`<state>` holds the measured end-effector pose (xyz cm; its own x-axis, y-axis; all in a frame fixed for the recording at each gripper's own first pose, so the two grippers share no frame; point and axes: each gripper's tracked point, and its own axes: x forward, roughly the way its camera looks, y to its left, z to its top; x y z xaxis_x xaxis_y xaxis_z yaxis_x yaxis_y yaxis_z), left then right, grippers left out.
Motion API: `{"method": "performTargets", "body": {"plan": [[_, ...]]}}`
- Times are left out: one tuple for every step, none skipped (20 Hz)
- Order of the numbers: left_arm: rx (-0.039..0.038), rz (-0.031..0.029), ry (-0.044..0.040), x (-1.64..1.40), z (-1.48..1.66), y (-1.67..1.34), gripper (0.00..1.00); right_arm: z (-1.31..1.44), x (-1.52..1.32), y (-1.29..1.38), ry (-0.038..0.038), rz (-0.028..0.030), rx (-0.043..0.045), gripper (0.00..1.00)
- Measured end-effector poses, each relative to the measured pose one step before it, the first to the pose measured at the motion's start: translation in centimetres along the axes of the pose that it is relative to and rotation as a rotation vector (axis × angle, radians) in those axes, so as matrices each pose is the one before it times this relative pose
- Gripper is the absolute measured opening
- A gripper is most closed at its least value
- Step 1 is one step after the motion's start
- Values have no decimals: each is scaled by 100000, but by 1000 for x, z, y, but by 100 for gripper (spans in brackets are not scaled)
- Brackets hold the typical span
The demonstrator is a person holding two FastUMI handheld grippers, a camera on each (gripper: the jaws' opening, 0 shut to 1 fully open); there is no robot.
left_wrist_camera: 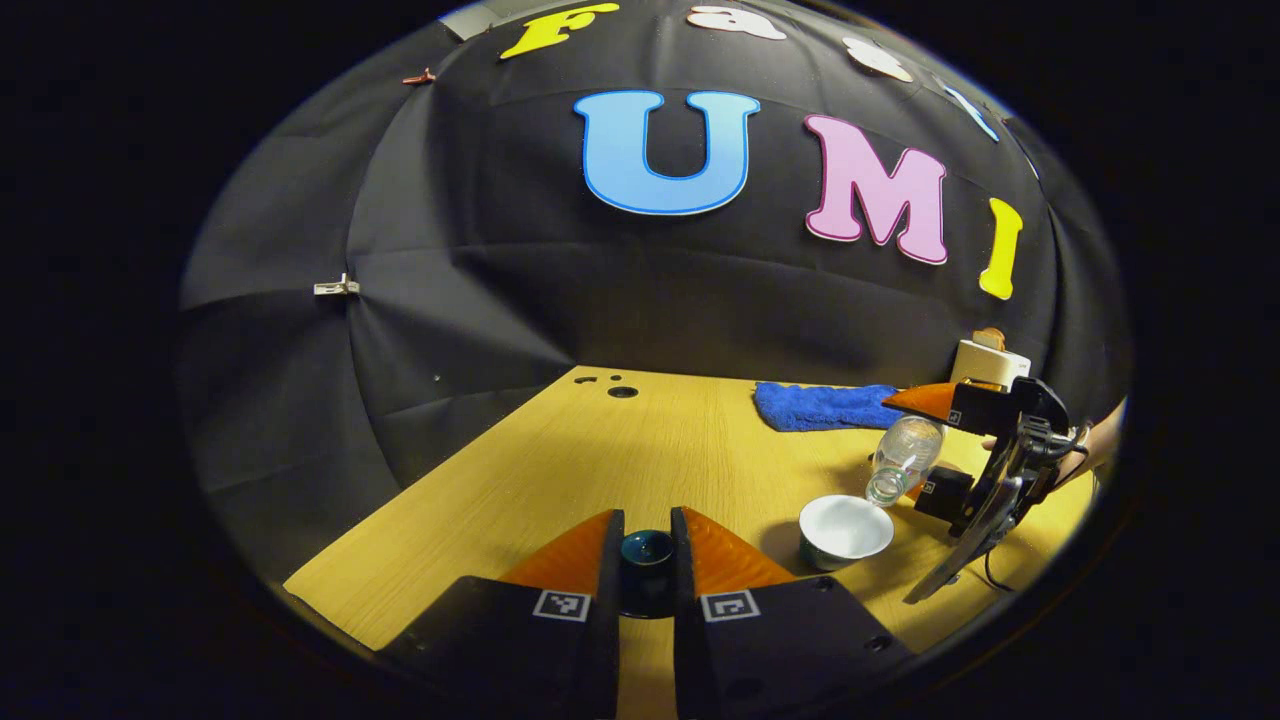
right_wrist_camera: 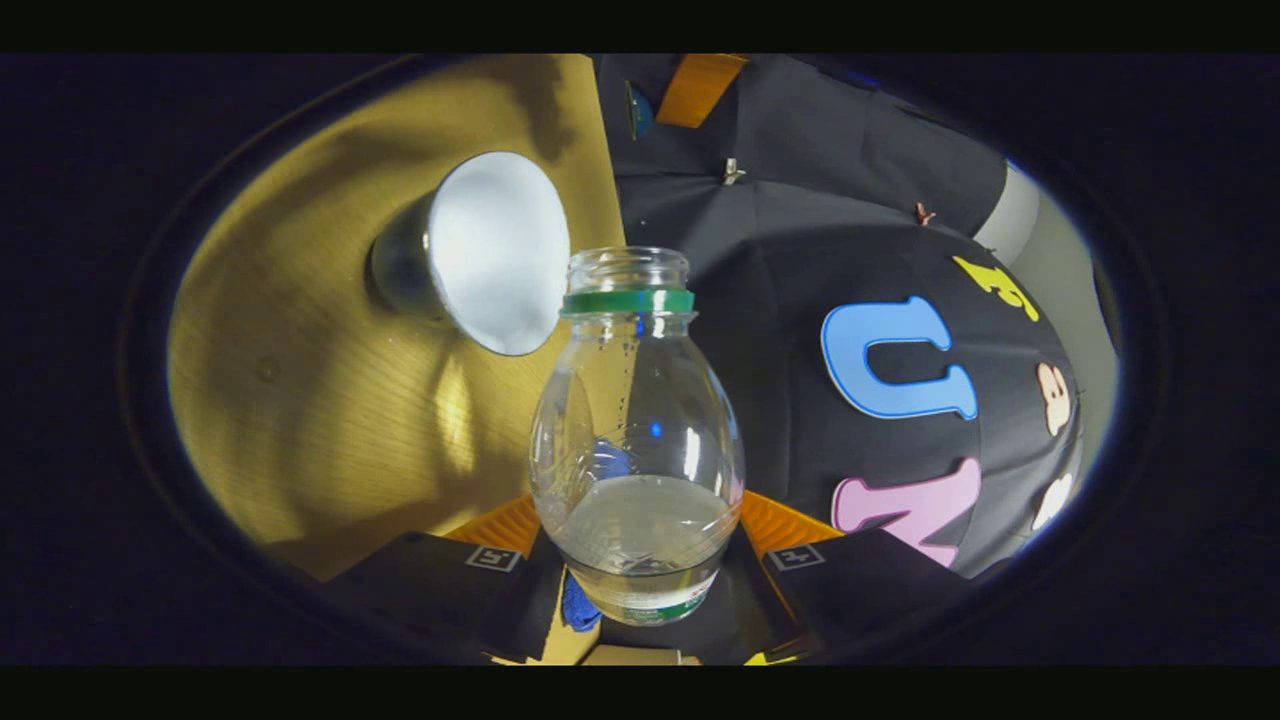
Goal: Open the teacup lid with one hand, grasp the water bottle and pour water into the teacup with the other hand; after pouring, place the water bottle on the coaster and then close the teacup lid.
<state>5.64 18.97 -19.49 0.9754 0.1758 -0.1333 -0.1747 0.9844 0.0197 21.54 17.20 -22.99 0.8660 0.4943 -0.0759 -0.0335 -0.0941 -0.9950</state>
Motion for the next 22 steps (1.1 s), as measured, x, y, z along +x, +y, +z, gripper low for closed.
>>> {"method": "performTargets", "body": {"plan": [[67, -62, 45, -15, -48, -35, 26, -98, -26, 91, -555, 124, -719, 74], [113, -266, 109, 31, -1, -30, 26, -229, 224, -132, -515, 372, -748, 74], [194, -383, 88, -49, -128, -5, 29, -159, 152, -95, -633, 367, -1114, 74], [249, -443, 5, 14, 90, -104, 29, -65, 40, -165, -645, -7, -1567, 74], [396, -390, -118, 38, 16, -92, 29, -82, 1, -53, -612, -44, -1482, 74], [450, -106, -124, -50, 111, 73, 26, -48, -73, -99, -544, -163, -1313, 74], [253, -157, -69, 16, -67, 32, 29, -133, 279, -7, -430, -299, -1262, 74], [13, -18, -88, -73, 74, -20, 29, -36, 38, 2, -398, -295, -1159, 74], [-11, -51, 42, 75, -53, 19, 26, -38, -10, 1, -331, -291, -1148, 77], [179, -36, -21, 35, -6, -46, 26, -23, 27, 122, -364, 7, -1042, 74], [43, -326, -103, -157, -73, -45, 26, 53, 103, -138, -501, -294, -1154, 74], [4, -291, 8, -82, 2, -147, 26, 17, -69, -171, -688, -118, -1250, 74], [-50, -95, -48, -14, -21, 26, 26, -183, 65, -55, -786, -173, -1388, 74], [63, 72, 261, -12, -60, 0, 26, 47, -16, -50, -845, -63, -1285, 74], [55, 74, 60, -2, -121, 8, 26, 51, -66, -9, -806, -214, -1170, 74], [-37, 106, 34, -56, 7, 1, 30, -56, -78, -4, -660, -90, -1051, 74], [-111, 140, 84, -55, -30, 88, 26, 57, 131, -121, -475, -169, -935, 77], [66, 157, 62, -60, 23, 140, 26, -133, 180, -87, -236, -184, -679, 73], [224, 249, -76, -56, -50, 152, 29, -21, 186, -131, -222, -261, -795, 73], [320, 159, 92, -14, -22, 113, 29, -99, 68, -183, -51, -581, -1050, 74], [298, 193, 144, -22, -28, 67, 26, 40, 93, -215, -516, -622, -1541, 73], [197, 58, -198, -101, 94, 111, 29, 127, 64, -130, -965, -464, -1668, 74]]}}
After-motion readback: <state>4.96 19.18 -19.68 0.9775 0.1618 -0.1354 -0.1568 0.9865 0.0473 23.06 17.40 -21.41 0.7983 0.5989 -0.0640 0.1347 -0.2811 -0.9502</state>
